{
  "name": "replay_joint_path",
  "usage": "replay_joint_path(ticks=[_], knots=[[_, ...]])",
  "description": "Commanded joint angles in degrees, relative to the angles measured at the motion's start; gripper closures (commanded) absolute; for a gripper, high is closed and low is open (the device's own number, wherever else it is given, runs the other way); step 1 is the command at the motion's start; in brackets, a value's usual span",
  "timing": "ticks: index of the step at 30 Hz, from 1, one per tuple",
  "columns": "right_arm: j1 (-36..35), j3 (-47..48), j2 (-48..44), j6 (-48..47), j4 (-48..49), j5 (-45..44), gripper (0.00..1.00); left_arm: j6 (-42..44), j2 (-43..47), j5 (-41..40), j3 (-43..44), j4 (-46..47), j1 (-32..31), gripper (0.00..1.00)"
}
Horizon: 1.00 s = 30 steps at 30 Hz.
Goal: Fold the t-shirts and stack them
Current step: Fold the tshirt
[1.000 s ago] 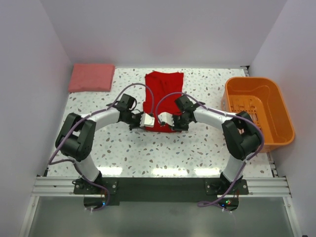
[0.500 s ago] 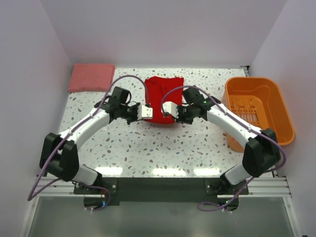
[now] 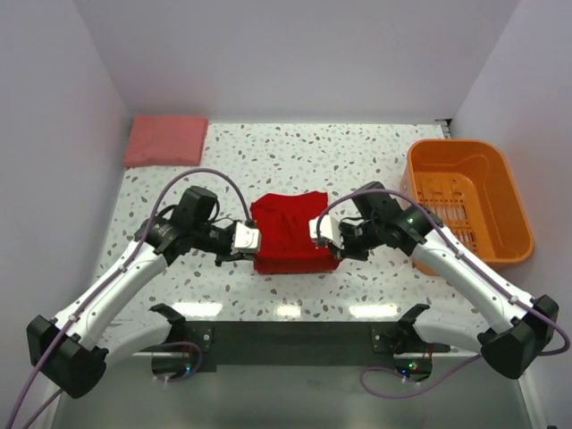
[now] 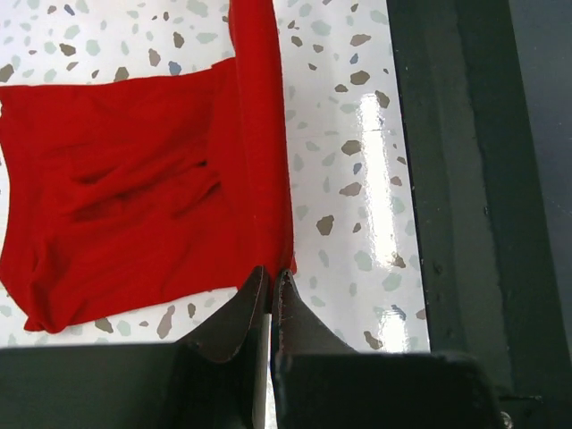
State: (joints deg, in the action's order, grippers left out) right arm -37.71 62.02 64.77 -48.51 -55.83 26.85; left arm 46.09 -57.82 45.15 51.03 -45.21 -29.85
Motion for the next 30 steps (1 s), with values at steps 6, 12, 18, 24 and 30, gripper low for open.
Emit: replay_joint_path(ticks=[6,12,18,24,30], knots=[[4.8,9.2,12.3,-5.3,-5.2,2.5,1.0,3.4,-11.9,0.8,10.8,-6.3,1.2,1.0],[9.9,21.2,25.3,-14.0,-13.3,6.1,1.0,12.0,-23.3,4.1,20.2,-11.4,5.8,1.0],[12.3,32.5,36.5,-18.4,-18.2,8.0,1.0,17.6,-36.6,5.7,32.5,-17.6,10.1,1.0],[16.4,50.3,51.6,-23.8,-26.4,8.4,1.0,19.9,-48.8,5.2,43.9,-20.1,12.3,1.0],[18.0,66.0,64.2,-26.5,-34.1,8.2,1.0,19.0,-57.8,6.0,53.6,-20.6,14.0,1.0]])
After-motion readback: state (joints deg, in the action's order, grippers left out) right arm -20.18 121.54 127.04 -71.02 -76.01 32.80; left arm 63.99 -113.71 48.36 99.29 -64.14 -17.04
